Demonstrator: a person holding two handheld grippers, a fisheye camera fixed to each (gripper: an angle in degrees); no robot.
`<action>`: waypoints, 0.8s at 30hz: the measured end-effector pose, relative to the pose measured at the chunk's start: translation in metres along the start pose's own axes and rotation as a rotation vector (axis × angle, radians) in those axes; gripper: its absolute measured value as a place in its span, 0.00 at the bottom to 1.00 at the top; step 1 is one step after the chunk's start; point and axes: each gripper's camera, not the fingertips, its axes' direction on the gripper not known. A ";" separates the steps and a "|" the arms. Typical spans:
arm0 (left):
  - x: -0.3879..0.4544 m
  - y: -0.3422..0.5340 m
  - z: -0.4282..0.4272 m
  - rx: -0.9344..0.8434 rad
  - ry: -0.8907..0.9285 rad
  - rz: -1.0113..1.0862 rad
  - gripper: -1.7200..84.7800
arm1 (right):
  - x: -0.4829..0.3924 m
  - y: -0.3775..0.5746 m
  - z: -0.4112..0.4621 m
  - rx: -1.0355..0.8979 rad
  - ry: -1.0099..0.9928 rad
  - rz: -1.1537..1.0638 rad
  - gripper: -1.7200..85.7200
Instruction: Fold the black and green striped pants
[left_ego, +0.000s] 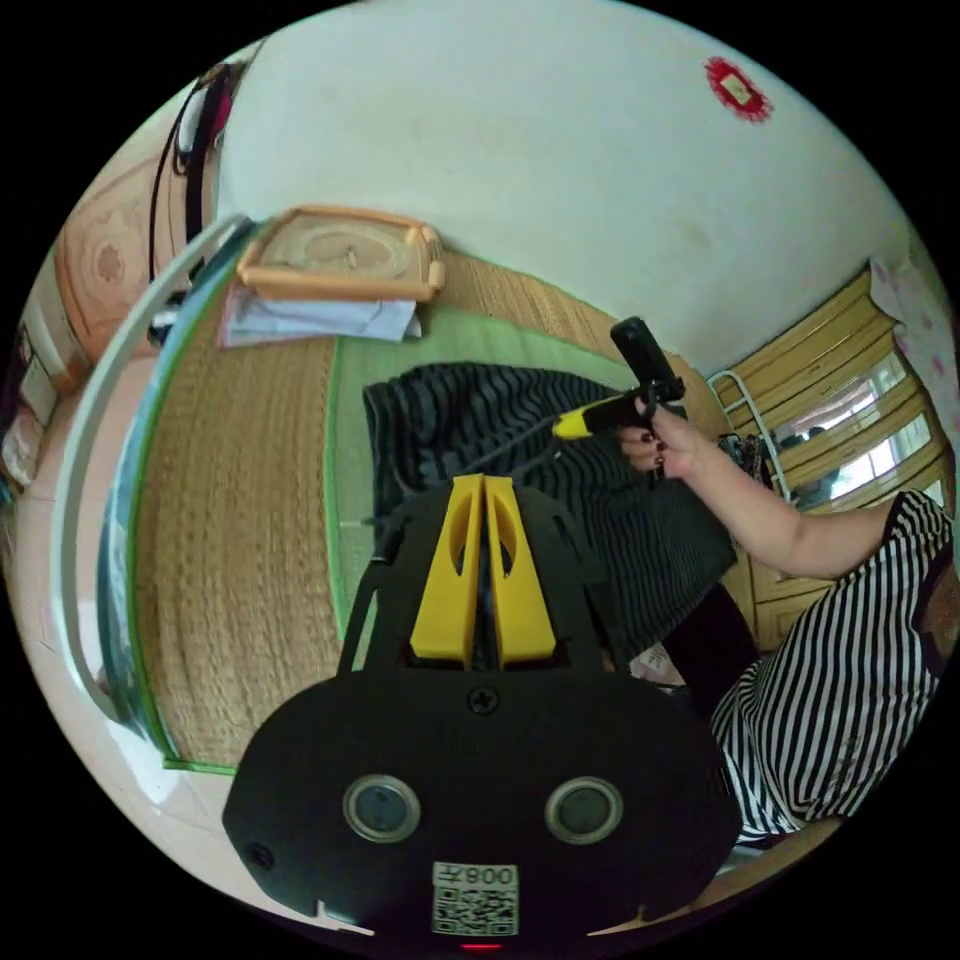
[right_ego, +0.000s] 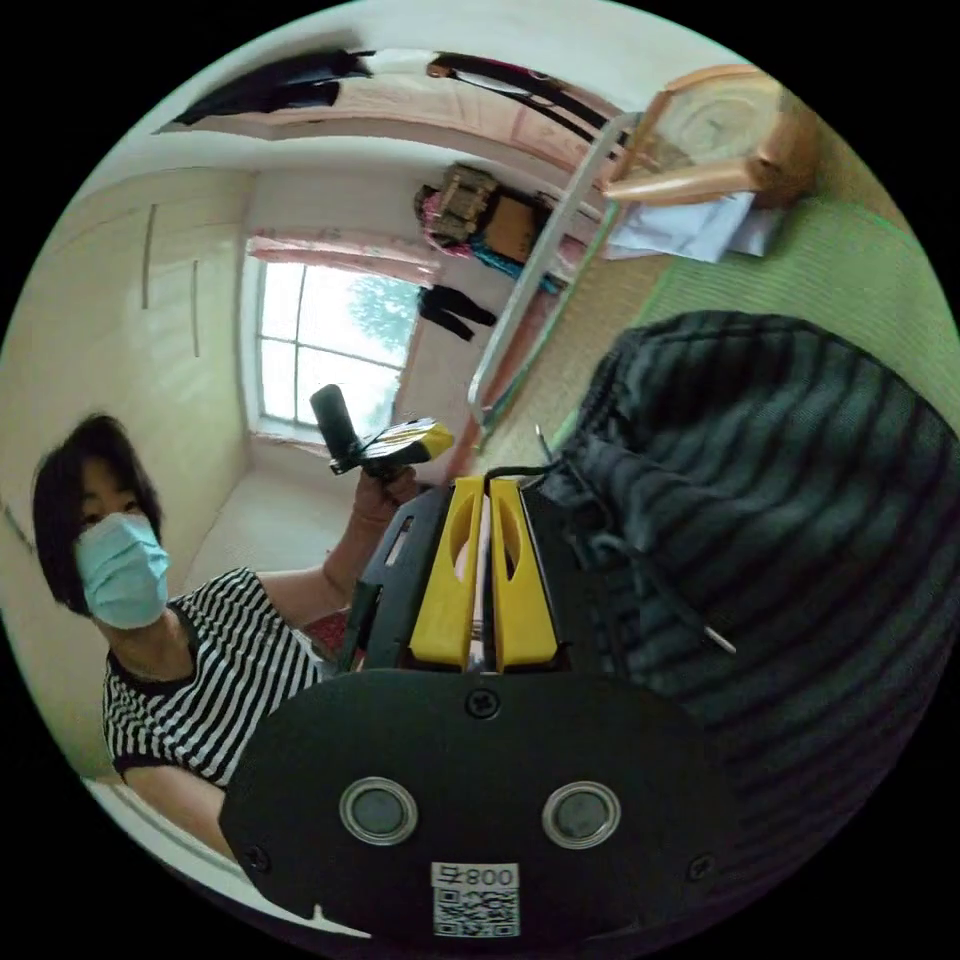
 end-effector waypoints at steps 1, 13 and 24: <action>-0.003 0.001 0.021 -0.040 0.011 -0.017 0.02 | 0.008 0.003 -0.008 -0.005 0.100 0.053 0.03; -0.010 -0.053 0.114 -0.122 -0.224 -0.012 0.03 | -0.005 0.023 -0.016 -0.106 0.510 0.089 0.02; 0.001 -0.104 0.189 -0.164 -0.108 0.032 0.02 | -0.028 0.045 0.002 -0.053 0.544 0.004 0.02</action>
